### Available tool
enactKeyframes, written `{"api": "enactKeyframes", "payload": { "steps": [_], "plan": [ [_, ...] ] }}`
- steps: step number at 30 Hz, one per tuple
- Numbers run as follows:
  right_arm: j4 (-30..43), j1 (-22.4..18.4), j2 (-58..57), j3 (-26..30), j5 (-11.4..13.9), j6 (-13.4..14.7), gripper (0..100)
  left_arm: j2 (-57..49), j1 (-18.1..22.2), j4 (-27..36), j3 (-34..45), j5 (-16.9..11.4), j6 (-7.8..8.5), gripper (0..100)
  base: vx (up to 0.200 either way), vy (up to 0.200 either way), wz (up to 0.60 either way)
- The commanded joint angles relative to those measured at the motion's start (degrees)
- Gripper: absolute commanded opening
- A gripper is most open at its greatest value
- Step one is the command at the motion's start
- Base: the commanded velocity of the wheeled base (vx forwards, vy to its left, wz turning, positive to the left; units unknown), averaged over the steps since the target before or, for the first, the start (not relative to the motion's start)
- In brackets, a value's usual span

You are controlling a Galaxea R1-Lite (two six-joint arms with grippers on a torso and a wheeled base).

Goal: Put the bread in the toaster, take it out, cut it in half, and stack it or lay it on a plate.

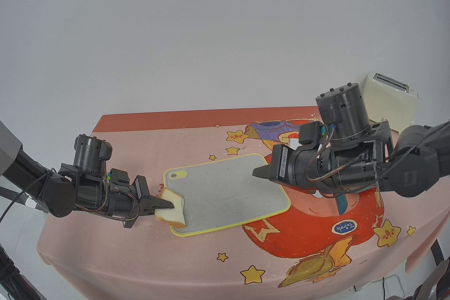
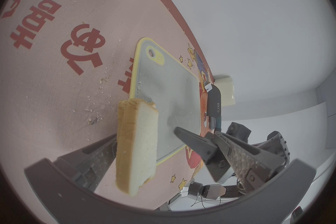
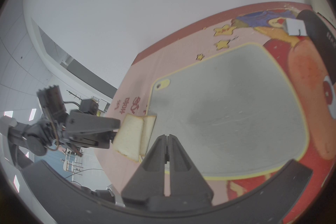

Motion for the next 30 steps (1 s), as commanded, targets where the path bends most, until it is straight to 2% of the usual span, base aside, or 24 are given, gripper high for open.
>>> {"api": "enactKeyframes", "payload": {
  "steps": [1,5,7,11,13,15,18,22,27,30],
  "plan": [
    [-0.03,-1.17,-6.32,3.68,0.02,-0.29,0,-1.24,0.16,-0.18,0.67,0.00,0.09,0,0.000,0.000,0.00],
    [0.85,-5.38,-15.29,7.11,0.46,-0.55,0,-8.63,0.86,0.08,1.28,0.17,0.00,0,0.000,0.000,0.00],
    [0.93,-8.11,-18.81,8.16,2.48,-0.46,0,-12.76,0.86,0.26,1.46,0.26,-0.08,0,0.000,0.000,0.00],
    [1.11,-13.12,-23.11,10.71,8.72,-0.11,0,-20.58,0.78,1.66,1.28,0.79,-0.52,0,0.000,0.000,0.00],
    [1.02,-14.09,-22.76,11.15,10.13,-0.38,0,-23.39,0.69,2.98,0.67,0.70,-1.31,0,0.000,0.000,0.00],
    [0.49,-14.26,-22.32,11.06,10.13,-0.46,0,-26.03,0.51,3.86,-0.03,0.17,-2.63,0,0.000,0.000,0.00],
    [0.14,-15.05,-22.50,11.06,10.30,-0.55,0,-28.23,0.25,3.60,-0.30,-0.18,-5.53,0,0.000,0.000,0.00],
    [0.05,-15.49,-22.67,11.06,10.30,-0.55,0,-29.02,0.60,3.51,-0.47,0.00,-4.83,0,0.000,0.000,0.00],
    [0.05,-15.49,-23.20,10.97,10.39,-0.55,0,-29.11,0.25,3.51,-0.74,-0.09,-2.90,0,0.000,-0.200,0.00],
    [0.23,-15.49,-23.46,11.06,10.30,-0.55,0,-29.11,0.25,3.68,-1.70,-0.09,-2.63,0,0.000,-0.200,0.00]
  ]
}}
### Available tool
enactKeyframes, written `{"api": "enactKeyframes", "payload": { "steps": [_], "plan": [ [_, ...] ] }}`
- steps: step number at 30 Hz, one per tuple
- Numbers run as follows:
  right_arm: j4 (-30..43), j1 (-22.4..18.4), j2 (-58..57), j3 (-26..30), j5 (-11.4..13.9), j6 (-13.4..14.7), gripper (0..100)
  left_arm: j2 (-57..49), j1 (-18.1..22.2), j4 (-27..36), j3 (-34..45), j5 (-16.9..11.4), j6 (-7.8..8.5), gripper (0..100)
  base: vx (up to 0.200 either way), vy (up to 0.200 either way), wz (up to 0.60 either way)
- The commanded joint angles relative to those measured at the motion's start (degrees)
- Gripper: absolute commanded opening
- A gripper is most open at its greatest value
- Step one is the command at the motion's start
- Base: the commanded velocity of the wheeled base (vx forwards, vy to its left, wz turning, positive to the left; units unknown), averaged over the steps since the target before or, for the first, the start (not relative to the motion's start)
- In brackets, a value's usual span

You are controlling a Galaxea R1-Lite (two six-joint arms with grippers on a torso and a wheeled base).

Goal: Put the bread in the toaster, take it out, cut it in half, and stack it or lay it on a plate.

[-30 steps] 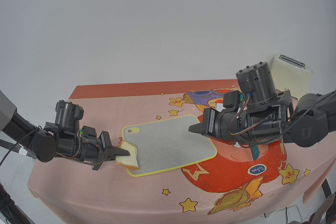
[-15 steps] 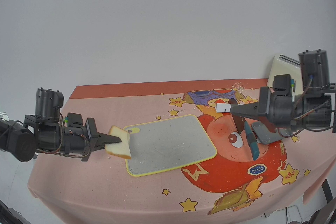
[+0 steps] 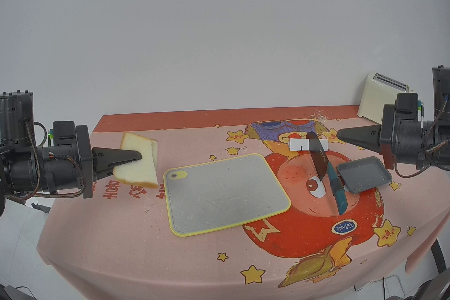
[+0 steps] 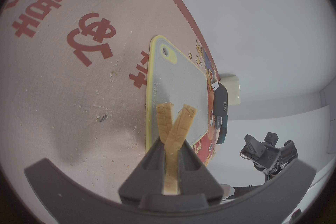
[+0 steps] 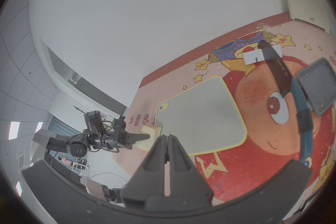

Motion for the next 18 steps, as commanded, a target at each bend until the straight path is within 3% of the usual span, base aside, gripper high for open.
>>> {"api": "enactKeyframes", "payload": {
  "steps": [1,18],
  "plan": [
    [0.05,-0.02,-0.53,0.06,-0.01,-0.02,0,-0.89,-0.07,0.05,-1.07,0.02,0.05,0,0.000,-0.200,0.00],
    [-0.13,-1.87,-0.09,-0.02,-0.01,-0.37,0,2.80,-8.51,0.49,-5.28,0.11,-0.57,0,0.000,-0.200,0.00]
  ]
}}
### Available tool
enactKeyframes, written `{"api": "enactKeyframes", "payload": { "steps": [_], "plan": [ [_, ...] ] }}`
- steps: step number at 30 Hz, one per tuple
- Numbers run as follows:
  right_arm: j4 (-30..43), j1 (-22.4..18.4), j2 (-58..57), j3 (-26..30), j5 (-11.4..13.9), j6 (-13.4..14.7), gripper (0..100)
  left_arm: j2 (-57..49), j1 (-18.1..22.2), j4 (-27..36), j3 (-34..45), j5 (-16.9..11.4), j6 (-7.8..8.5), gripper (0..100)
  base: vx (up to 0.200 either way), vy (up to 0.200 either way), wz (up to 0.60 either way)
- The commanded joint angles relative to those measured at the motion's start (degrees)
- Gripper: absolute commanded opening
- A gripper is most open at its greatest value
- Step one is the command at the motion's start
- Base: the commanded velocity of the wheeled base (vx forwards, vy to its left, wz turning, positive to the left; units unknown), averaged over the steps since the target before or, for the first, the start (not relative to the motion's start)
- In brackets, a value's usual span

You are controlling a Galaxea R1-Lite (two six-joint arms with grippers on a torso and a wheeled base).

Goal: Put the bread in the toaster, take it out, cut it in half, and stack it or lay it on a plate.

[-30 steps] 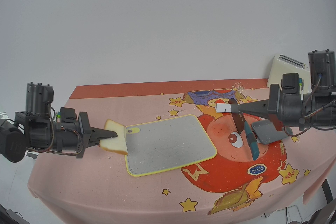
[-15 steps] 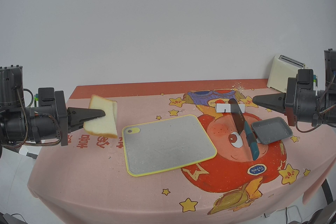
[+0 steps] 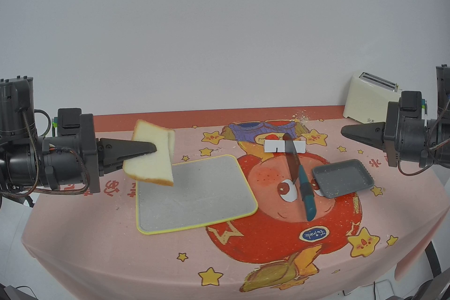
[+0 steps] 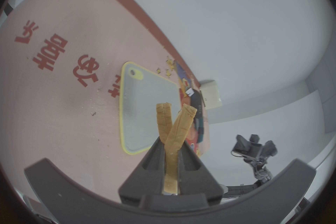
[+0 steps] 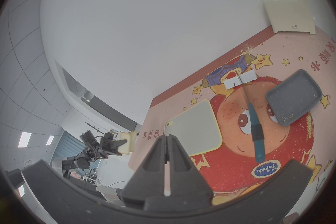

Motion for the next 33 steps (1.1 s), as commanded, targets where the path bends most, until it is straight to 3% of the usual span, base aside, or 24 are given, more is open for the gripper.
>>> {"api": "enactKeyframes", "payload": {
  "steps": [1,9,20,21,26,33],
  "plan": [
    [-0.02,-0.75,0.35,-0.04,0.04,-0.29,0,3.16,-2.47,-0.06,-1.86,0.11,-0.11,0,0.000,-0.200,0.00],
    [-0.02,-1.81,0.43,0.05,0.21,-0.73,0,10.45,-7.39,-0.23,-5.55,0.63,-0.11,0,0.000,-0.200,0.00],
    [-0.11,-1.81,0.96,0.23,0.30,-0.73,0,19.68,-10.99,-0.23,-12.58,0.72,-0.28,0,0.000,-0.182,0.00],
    [-0.11,-1.81,0.96,0.32,0.30,-0.73,0,22.76,-12.75,-0.50,-14.43,0.72,-1.51,0,0.000,0.000,0.00],
    [-0.19,-1.81,0.87,0.32,0.21,-0.81,0,27.33,-12.92,-0.76,-18.56,0.46,-6.61,0,0.000,0.000,0.00],
    [-0.19,-1.81,0.96,0.32,0.21,-0.81,0,33.57,-13.10,-0.76,-23.74,0.11,-7.93,0,0.000,0.000,0.00]
  ]
}}
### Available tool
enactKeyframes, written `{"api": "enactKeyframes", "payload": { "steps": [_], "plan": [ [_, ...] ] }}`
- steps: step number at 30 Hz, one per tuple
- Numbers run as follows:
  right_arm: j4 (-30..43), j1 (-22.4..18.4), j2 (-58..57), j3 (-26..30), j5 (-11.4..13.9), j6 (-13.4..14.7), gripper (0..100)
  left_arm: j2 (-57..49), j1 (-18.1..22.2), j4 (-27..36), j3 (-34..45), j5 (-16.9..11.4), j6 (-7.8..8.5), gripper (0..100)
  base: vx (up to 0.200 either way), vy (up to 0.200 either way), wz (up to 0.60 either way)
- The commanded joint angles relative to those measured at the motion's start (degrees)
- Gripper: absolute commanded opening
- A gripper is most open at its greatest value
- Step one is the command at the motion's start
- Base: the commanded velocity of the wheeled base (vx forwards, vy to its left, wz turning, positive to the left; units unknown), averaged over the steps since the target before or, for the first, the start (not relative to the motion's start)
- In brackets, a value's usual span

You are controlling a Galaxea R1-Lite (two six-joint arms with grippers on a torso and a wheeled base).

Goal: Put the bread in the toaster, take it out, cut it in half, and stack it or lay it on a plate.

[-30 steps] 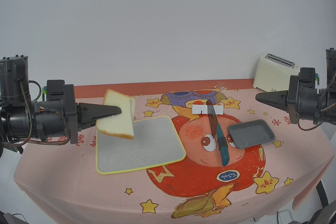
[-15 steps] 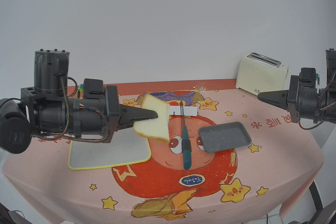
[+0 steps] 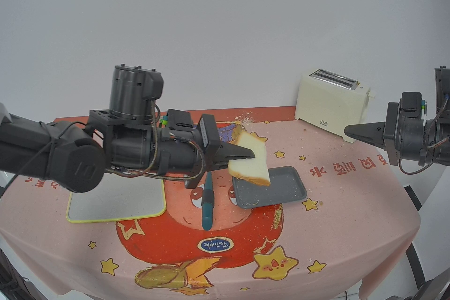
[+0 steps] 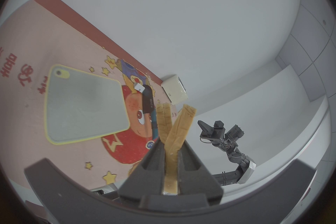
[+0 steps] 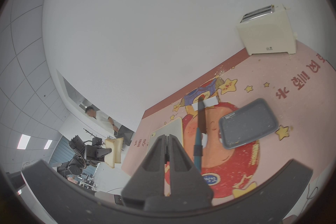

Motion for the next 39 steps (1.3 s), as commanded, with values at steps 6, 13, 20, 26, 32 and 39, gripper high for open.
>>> {"api": "enactKeyframes", "payload": {
  "steps": [6,13,20,26,32,39],
  "plan": [
    [-0.04,0.04,-0.05,0.28,-0.18,-0.11,0,11.94,-0.23,-0.11,-10.18,-0.14,-4.86,0,0.000,0.000,0.00],
    [-0.12,0.04,-0.49,0.36,-0.18,-0.11,0,20.99,-2.34,-7.22,-13.61,0.48,-7.67,0,0.000,0.000,0.00],
    [-0.12,0.22,-1.19,0.36,-0.27,-0.11,0,23.72,-3.39,-9.25,-14.31,0.39,-8.55,0,0.000,0.000,0.00],
    [-0.12,0.13,-1.28,0.45,-0.27,-0.02,0,24.77,-3.39,-9.25,-14.23,0.48,-8.64,0,0.000,0.000,0.00],
    [-0.12,0.13,-1.37,0.45,-0.27,-0.02,0,25.47,-3.39,-9.33,-14.05,0.48,-9.17,0,0.000,0.000,0.00],
    [-0.12,0.04,-2.07,0.45,-0.18,-0.02,0,27.85,-3.39,-9.33,-15.19,0.48,-9.25,0,0.000,0.000,0.00]
  ]
}}
